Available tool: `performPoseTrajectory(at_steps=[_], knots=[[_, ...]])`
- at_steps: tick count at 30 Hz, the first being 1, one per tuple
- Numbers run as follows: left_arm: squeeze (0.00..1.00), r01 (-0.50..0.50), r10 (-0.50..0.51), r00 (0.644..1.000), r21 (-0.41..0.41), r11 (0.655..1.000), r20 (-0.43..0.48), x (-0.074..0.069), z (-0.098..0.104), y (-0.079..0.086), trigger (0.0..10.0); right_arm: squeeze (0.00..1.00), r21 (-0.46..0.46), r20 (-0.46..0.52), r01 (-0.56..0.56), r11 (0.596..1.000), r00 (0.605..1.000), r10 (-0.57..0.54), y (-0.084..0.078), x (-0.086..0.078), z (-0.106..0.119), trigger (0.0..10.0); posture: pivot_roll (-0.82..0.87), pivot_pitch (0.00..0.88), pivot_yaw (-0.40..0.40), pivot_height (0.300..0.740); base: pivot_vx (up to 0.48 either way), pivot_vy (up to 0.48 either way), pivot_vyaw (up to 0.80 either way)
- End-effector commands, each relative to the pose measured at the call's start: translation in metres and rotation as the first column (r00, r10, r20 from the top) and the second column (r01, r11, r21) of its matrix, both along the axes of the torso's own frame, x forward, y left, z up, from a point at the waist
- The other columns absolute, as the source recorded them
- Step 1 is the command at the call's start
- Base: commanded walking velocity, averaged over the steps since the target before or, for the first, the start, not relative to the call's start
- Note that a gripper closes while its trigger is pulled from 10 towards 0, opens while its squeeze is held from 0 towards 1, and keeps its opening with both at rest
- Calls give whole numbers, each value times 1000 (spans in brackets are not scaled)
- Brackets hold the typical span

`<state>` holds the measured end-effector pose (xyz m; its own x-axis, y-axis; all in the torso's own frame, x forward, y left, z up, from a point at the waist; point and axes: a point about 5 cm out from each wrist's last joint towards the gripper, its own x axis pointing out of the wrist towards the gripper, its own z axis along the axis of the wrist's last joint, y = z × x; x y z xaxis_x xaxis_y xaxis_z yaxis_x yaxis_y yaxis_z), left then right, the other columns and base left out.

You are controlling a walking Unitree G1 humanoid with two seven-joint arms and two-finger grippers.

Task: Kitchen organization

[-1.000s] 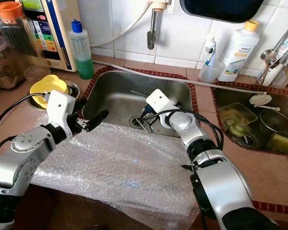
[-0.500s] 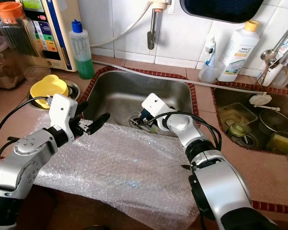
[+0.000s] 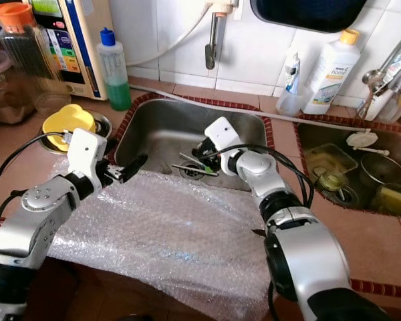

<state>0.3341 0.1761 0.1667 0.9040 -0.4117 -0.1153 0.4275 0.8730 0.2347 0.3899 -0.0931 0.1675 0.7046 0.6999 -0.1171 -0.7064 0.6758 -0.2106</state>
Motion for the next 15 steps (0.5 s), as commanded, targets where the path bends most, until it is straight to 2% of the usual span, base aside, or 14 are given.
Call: performPoseTrajectory(at_steps=[1, 3, 7, 8, 13, 15], knots=[[0, -2, -1, 999, 54, 999, 40, 7, 5, 2, 10000, 1000, 120, 36, -28, 992, 999, 24, 2, 3, 19, 10000, 150, 48, -72, 740, 0, 0, 0], [0, -29, 22, 997, 99, 995, 76, 13, 10, 10, 10000, 1000, 212, 44, -39, 977, 999, 31, 7, 1, 25, 10000, 145, 49, -76, 740, 0, 0, 0], [0, -52, 38, 994, 134, 990, 104, 18, 13, 15, 10000, 1000, 270, 55, -60, 961, 997, 47, 12, -3, 27, 10000, 137, 51, -79, 740, 0, 0, 0], [0, -73, 52, 990, 165, 984, 129, 22, 15, 18, 10000, 1000, 315, 56, -96, 944, 995, 83, 18, -10, 27, 10000, 126, 52, -83, 740, 0, 0, 0], [0, -80, 53, 988, 189, 979, 147, 27, 15, 18, 10000, 1000, 350, 51, -128, 928, 992, 118, 23, -23, 27, 10000, 120, 49, -88, 740, 0, 0, 0], [0, -67, 31, 987, 229, 971, 155, 28, 11, 14, 10000, 1000, 359, 45, -127, 925, 992, 119, 23, -29, 25, 10000, 111, 46, -89, 740, 0, 0, 0]])
